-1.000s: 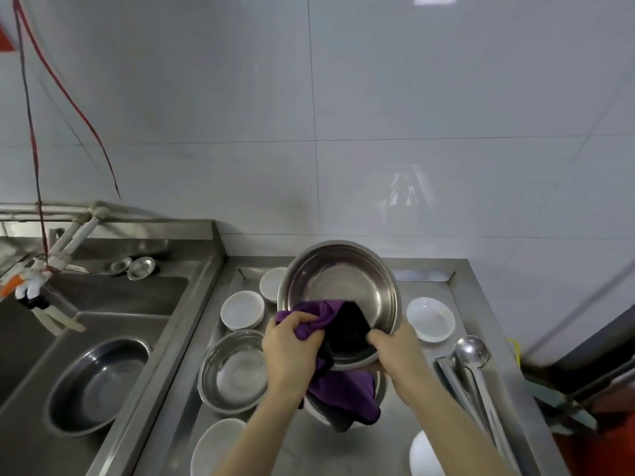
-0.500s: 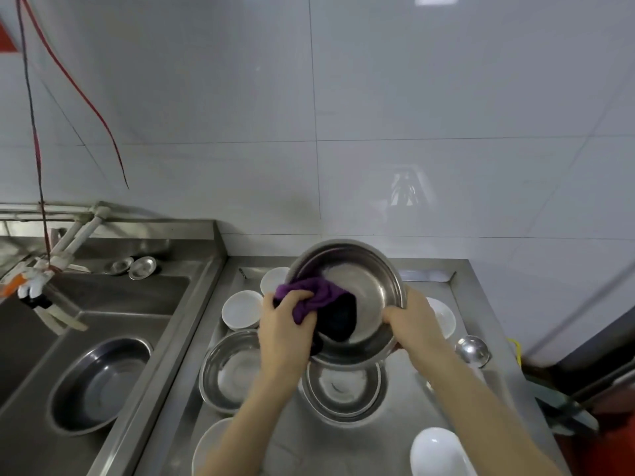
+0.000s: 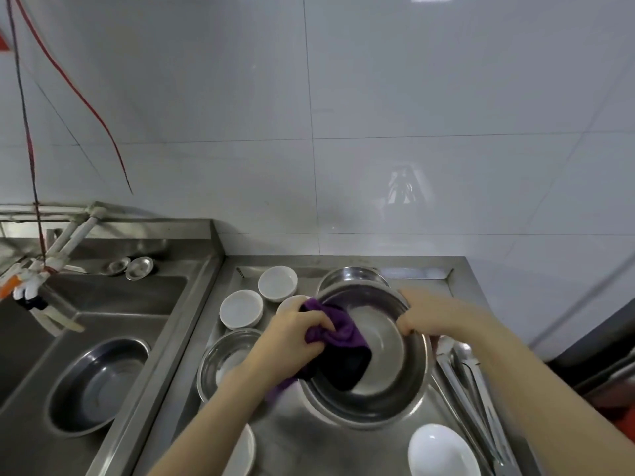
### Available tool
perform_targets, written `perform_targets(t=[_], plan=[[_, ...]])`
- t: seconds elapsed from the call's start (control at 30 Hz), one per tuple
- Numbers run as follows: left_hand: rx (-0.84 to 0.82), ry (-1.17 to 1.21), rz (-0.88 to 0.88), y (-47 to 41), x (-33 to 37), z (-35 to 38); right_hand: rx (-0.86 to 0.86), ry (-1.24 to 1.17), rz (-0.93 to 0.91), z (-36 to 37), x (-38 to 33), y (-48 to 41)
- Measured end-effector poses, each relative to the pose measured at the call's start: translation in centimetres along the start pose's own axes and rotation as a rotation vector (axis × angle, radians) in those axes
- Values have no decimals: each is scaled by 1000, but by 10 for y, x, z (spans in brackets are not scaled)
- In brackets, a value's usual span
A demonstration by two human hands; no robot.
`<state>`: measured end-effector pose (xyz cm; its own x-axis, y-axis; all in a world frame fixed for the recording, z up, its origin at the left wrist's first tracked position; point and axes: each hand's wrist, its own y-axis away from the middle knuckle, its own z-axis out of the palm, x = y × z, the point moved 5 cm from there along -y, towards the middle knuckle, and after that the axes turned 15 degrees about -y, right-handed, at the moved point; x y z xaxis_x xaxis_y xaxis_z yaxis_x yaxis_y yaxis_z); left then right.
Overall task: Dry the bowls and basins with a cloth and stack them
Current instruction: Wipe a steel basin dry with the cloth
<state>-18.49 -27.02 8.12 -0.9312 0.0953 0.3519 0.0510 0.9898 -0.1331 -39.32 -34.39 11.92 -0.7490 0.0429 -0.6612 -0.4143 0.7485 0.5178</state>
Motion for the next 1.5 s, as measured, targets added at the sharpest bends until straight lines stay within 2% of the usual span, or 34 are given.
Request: perform_targets(t=[0.07, 0.17, 0.23, 0.3, 0.37, 0.43, 0.47, 0.57, 0.67, 0.73, 0.8, 0.87, 0.93, 1.03, 1.1, 1.17, 1.23, 1.3, 1.43, 1.5], plan=[[101, 23, -100, -4, -6, -3, 108, -55, -100, 4, -5, -7], [243, 84, -340, -1, -10, -12, 295, -408, -191, 20, -1, -2], [292, 250, -523, 8, -15, -9, 276, -757, -144, 47, 3, 6], [320, 339, -614, 15, -14, 2, 211, -1076, -100, 77, -1, 9], [324, 353, -641, 20, -6, 12, 341, -1178, -138, 85, 0, 4], [298, 374, -626, 22, 0, 12, 485, -1081, -147, 80, 6, -1], [279, 392, -608, 21, 0, 9, 490, -1038, -134, 78, 7, 0], [232, 223, -440, 11, -11, -9, 367, -886, -135, 61, 6, 11], [87, 38, -222, -2, -20, -19, 165, -609, -135, 38, 3, 16], [52, -12, -144, -8, -18, -21, 165, -458, -155, 26, 4, 12], [129, 19, -163, -11, -16, -24, 251, -452, -202, 22, 4, 7], [272, 60, -232, -10, -14, -25, 352, -532, -253, 24, 3, 4], [342, 148, -341, -5, -7, -19, 437, -661, -286, 30, 7, -2], [340, 353, -556, 10, 5, 4, 566, -925, -265, 48, 14, -9], [307, 370, -629, 17, 9, 15, 606, -985, -214, 57, 16, -8], [273, 366, -595, 18, 8, 16, 540, -986, -195, 58, 17, -3], [238, 286, -511, 13, 1, 10, 452, -882, -202, 48, 16, 3], [198, 183, -383, 5, -6, -1, 341, -682, -185, 30, 14, 7], [-32, -51, 26, -10, 3, -11, -19, -165, -101, 6, -3, 12], [17, -79, 35, -15, 5, -14, 38, -94, -150, 0, -12, 6]])
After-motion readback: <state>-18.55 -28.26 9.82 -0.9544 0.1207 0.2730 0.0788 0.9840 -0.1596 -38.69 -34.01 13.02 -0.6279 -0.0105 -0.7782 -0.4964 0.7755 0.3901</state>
